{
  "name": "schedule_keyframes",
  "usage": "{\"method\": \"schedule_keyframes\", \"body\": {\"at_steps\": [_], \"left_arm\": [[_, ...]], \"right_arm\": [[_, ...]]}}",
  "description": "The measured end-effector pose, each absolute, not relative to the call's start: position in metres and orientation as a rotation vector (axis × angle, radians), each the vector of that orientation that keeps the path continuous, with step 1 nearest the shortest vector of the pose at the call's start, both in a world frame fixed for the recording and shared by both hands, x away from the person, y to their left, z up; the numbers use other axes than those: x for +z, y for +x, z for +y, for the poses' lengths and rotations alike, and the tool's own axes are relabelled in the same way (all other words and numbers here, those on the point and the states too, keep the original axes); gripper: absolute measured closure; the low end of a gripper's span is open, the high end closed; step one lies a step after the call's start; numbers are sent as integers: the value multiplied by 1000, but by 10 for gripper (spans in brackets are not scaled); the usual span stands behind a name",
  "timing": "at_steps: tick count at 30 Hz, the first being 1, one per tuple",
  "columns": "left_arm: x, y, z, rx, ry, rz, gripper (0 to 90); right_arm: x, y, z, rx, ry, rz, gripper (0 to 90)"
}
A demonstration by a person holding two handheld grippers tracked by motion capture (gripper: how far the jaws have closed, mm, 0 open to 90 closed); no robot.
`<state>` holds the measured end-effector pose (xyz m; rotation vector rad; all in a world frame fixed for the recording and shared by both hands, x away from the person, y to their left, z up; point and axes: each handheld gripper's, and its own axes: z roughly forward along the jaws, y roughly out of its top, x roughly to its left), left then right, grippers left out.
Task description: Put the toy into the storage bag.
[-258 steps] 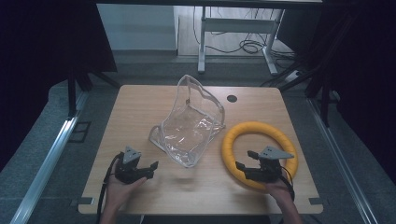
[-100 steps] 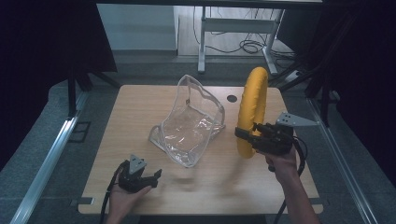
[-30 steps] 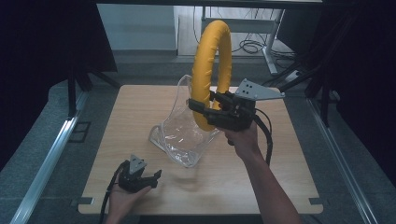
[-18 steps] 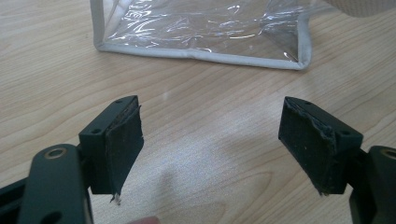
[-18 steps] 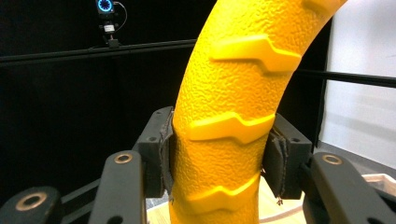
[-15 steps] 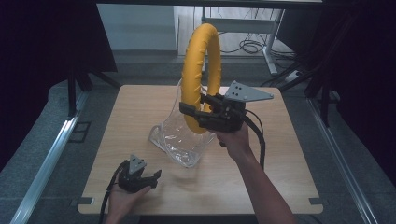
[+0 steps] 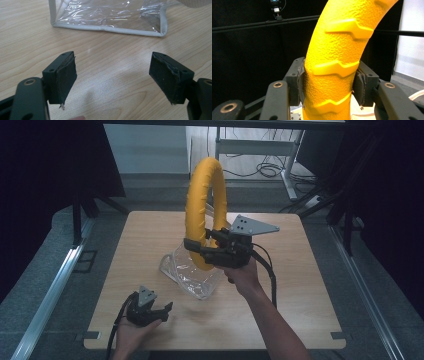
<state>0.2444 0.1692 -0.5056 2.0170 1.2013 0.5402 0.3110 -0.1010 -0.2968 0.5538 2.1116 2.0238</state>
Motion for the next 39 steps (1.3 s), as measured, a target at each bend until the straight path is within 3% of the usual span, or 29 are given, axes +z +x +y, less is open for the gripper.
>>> {"method": "schedule_keyframes", "body": {"at_steps": [39], "left_arm": [[-510, 246, 166, 535, 2039, 1196, 219]], "right_arm": [[-353, 322, -91, 2038, 624, 2245, 499]]}}
